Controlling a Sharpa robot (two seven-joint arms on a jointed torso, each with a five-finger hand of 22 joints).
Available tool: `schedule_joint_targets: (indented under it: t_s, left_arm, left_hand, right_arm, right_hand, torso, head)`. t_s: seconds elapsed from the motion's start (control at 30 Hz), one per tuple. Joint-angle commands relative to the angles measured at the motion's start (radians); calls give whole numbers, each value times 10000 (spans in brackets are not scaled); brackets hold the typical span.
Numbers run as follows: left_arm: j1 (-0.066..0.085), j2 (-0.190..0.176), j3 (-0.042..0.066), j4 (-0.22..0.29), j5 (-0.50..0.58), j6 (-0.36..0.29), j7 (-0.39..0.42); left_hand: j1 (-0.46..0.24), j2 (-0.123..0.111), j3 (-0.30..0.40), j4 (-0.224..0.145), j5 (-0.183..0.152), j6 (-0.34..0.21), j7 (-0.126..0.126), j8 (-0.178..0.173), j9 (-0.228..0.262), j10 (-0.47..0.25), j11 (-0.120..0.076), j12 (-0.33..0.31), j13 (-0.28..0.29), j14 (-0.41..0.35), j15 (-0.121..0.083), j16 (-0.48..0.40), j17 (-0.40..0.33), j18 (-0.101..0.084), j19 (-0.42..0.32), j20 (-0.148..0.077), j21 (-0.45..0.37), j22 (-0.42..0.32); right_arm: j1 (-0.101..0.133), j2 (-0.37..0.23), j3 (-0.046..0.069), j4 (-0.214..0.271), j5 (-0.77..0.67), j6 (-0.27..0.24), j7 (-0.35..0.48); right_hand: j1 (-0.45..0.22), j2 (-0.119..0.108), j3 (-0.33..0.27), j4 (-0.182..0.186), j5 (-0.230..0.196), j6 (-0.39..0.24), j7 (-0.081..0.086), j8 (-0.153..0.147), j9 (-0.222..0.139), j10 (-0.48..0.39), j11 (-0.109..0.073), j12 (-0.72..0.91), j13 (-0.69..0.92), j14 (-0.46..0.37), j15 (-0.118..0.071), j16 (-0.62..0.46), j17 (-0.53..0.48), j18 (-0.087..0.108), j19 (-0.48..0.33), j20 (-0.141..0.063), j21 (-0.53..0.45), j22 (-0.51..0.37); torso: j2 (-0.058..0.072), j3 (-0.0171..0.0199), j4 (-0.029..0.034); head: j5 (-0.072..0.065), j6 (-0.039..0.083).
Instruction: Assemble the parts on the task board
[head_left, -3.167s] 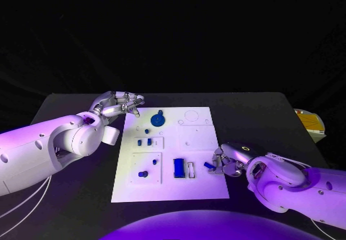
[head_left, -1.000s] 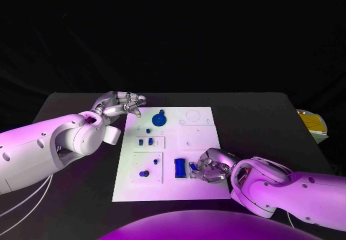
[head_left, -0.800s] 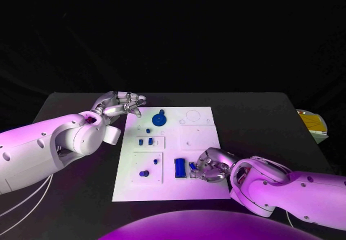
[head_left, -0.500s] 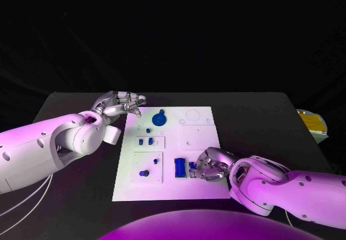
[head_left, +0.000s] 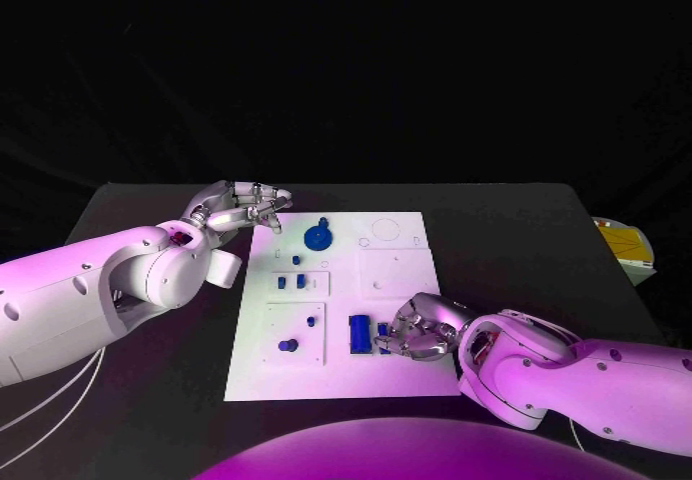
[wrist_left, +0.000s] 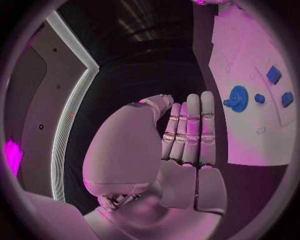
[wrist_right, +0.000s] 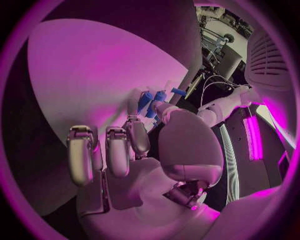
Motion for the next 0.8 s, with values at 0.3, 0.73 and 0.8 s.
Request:
schedule_joint_targets:
  t_s: [0.3, 0.73, 0.8]
  left_arm:
    - [3, -2, 7, 19, 12, 145, 7]
    - [3, -16, 7, 10, 1, 148, -19]
    - [3, -15, 7, 7, 0, 153, -26]
  left_hand:
    - [88, 19, 4, -44, 37, -87, 8, 50, 14, -58, -2, 58, -9, -62, 2, -39, -16, 43, -81, -7, 42, 9]
    - [70, 21, 19, -42, 39, -101, 13, 61, 13, -77, 4, 62, -18, -64, 8, -42, -19, 40, -97, -5, 61, 30]
    - [68, 19, 25, -46, 41, -103, 15, 66, 14, -96, 8, 56, -25, -65, 10, -43, -20, 40, -102, -4, 67, 37]
  right_arm:
    - [-9, -202, -1, 138, -196, 132, 359]
    - [-9, -538, -2, 352, -202, 328, 785]
    - [-9, -565, -2, 347, -202, 424, 803]
  right_hand:
    - [-55, -4, -142, -33, -111, 38, 28, -49, 1, 4, 3, 31, 648, 856, -8, 39, 1692, -76, 822, -32, -39, 2439]
    - [-52, 80, -677, -19, -843, 86, 10, -73, -12, 16, -11, 52, 668, 865, -18, 53, 1732, -85, 837, -39, 6, 2451]
    - [92, 88, -726, -40, -857, 87, 5, -77, -13, 20, -14, 65, 677, 867, -21, 58, 1745, -87, 840, -41, 15, 2454]
  torso:
    - [-3, 11, -3]
    - [0, 15, -9]
    - [0, 14, -7]
  head:
    - [11, 4]
    - [40, -13]
    - [37, -13]
